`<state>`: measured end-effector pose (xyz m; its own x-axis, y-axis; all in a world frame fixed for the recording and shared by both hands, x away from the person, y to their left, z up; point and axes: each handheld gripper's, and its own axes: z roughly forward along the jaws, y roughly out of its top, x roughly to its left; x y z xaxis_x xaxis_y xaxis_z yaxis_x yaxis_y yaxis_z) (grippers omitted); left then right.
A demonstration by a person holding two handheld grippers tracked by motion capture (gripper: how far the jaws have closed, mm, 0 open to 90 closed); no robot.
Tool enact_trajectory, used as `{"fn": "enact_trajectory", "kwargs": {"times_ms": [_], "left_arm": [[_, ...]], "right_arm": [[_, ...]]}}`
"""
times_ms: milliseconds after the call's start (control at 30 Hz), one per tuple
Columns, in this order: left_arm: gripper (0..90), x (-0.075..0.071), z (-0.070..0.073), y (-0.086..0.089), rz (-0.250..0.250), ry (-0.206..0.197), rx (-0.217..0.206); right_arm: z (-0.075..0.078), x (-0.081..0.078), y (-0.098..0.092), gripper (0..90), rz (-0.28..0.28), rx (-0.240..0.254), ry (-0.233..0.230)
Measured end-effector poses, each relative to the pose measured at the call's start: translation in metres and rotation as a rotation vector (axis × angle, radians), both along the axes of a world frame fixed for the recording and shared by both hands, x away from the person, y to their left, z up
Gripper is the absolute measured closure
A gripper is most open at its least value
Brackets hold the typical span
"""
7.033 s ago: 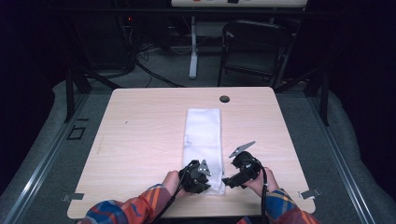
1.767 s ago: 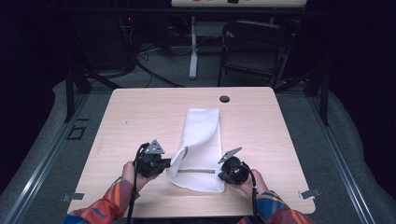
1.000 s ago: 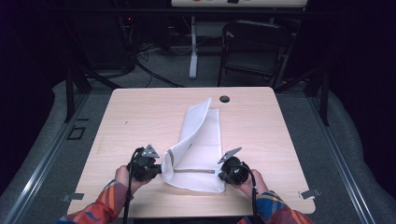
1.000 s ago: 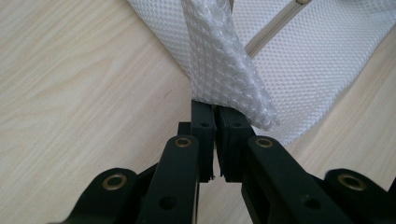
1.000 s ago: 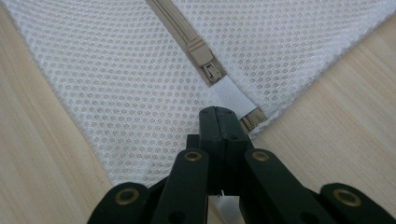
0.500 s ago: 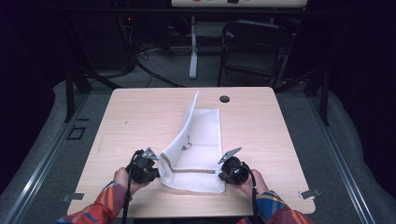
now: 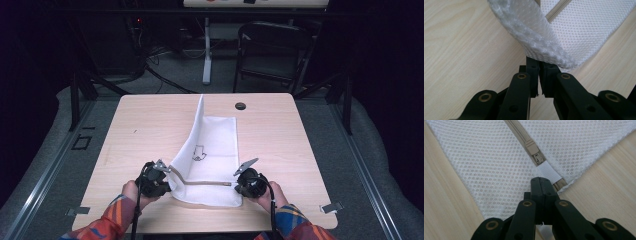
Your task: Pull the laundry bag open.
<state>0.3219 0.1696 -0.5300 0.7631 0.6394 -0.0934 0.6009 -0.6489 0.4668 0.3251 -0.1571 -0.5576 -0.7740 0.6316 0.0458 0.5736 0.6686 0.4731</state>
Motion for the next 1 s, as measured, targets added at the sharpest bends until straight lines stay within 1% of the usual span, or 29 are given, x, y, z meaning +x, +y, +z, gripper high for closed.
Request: {"fn": "enact_trajectory", "kwargs": {"times_ms": [100,133,267,333,400,467,533,600,667,700,733,767,800,833,900,967,1000], "left_arm": [[85.8,0.000,-0.001,-0.001,-0.011,0.005,0.004],[85.7,0.000,-0.001,-0.001,-0.013,0.000,0.005],[85.6,0.000,-0.002,-0.001,-0.020,0.008,0.010],[85.6,0.000,-0.002,-0.002,-0.022,0.013,0.005],[85.6,-0.001,-0.003,-0.003,-0.029,0.016,0.006],[85.6,-0.001,-0.003,-0.006,-0.037,0.020,0.007],[85.6,-0.002,-0.004,-0.008,-0.045,0.026,0.008],[85.6,-0.002,-0.005,-0.009,-0.053,0.033,0.008],[85.4,-0.002,-0.005,-0.009,-0.055,0.036,0.006],[85.0,-0.003,-0.005,-0.009,-0.055,0.038,0.004],[84.0,-0.003,-0.004,-0.009,-0.054,0.041,0.002],[81.4,-0.003,-0.003,-0.008,-0.059,0.043,0.006],[78.0,-0.003,-0.001,-0.007,-0.063,0.041,0.006],[75.0,-0.004,0.000,-0.006,-0.055,0.052,-0.003],[66.8,-0.005,0.002,-0.002,-0.042,0.056,-0.008],[55.9,-0.007,0.004,0.004,-0.016,0.057,0.003],[51.9,-0.009,0.006,0.009,0.005,0.056,0.006]], "right_arm": [[0.001,0.000,-0.001,90.0,0.002,-0.012,0.000],[0.000,0.000,-0.001,90.0,-0.002,-0.007,0.000],[0.000,0.000,-0.002,90.0,0.000,-0.014,-0.003],[0.001,0.000,-0.002,90.0,-0.004,-0.016,-0.005],[0.002,0.001,-0.003,90.0,0.009,-0.035,0.002],[0.002,0.002,-0.005,90.0,0.014,-0.031,0.011],[0.001,0.002,-0.007,90.0,0.004,-0.021,0.014],[0.002,0.003,-0.011,90.0,0.008,-0.032,0.026],[0.002,0.003,-0.013,90.0,0.000,-0.027,0.026],[0.001,0.003,-0.013,90.0,-0.003,-0.014,0.024],[0.002,0.004,-0.015,90.0,0.004,-0.024,0.024],[0.003,0.005,-0.016,90.0,0.017,-0.038,0.031],[0.003,0.005,-0.016,90.0,0.014,-0.036,0.032],[0.003,0.005,-0.016,90.0,0.014,-0.033,0.033],[0.002,0.005,-0.016,90.0,0.012,-0.026,0.031],[0.003,0.006,-0.017,90.0,0.019,-0.027,0.037],[0.003,0.006,-0.017,90.0,0.020,-0.027,0.038]]}}
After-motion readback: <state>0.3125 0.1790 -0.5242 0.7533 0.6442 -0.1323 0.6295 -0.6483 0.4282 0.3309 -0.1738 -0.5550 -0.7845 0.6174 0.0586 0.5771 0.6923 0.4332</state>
